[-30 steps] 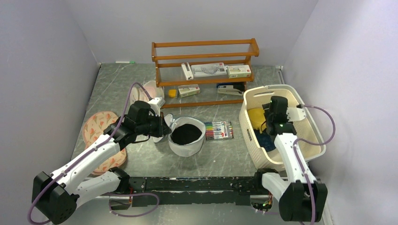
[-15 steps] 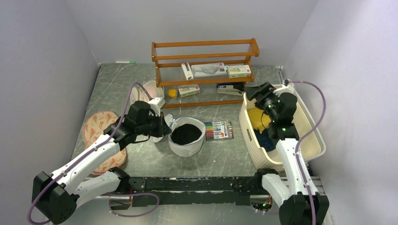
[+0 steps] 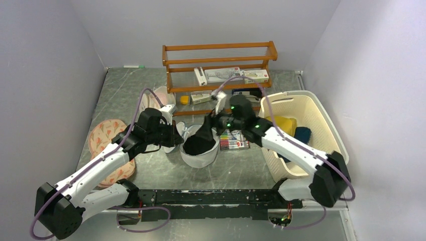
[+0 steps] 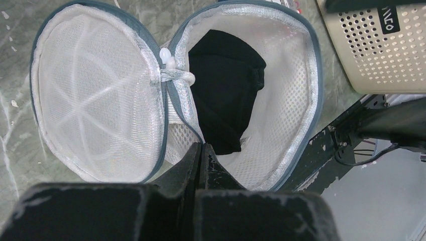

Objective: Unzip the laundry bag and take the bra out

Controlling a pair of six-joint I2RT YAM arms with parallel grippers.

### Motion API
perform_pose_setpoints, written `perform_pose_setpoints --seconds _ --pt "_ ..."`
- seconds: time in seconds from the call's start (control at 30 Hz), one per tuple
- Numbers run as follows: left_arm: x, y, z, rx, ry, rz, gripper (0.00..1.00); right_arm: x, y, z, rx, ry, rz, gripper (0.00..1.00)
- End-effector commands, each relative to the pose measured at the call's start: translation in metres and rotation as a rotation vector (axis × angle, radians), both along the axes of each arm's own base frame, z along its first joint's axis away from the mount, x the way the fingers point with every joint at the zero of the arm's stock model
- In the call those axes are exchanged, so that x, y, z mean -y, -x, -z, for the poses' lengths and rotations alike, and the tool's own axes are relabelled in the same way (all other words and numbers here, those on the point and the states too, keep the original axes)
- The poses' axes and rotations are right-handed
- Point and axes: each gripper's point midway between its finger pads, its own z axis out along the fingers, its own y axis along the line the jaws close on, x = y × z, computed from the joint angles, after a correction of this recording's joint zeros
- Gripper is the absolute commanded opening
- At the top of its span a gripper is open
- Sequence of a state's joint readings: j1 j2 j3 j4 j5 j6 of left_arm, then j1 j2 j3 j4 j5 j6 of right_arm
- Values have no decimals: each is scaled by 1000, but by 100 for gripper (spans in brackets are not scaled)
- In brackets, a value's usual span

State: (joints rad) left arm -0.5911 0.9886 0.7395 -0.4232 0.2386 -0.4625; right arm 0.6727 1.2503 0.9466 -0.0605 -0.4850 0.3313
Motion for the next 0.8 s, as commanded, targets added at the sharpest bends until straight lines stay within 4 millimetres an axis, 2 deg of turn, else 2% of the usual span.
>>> perform_pose_setpoints --seconds 0.0,0.13,0.3,0.47,0.6,0.77 --pt "4 -6 -8 40 10 7 7 -22 37 59 -59 218 -111 69" --pt "5 -4 -4 30 15 9 7 -29 66 103 -132 339 -152 57" --pt "5 -4 3 13 5 -1 7 -31 105 140 -218 396 -190 38" --pt "5 -5 5 11 3 -1 7 -27 130 169 -273 373 -157 32" --pt "5 -3 10 -7 -6 5 7 -27 119 166 -243 372 -91 32" --pt "5 -3 9 -3 -4 2 7 -23 90 124 -106 316 36 35"
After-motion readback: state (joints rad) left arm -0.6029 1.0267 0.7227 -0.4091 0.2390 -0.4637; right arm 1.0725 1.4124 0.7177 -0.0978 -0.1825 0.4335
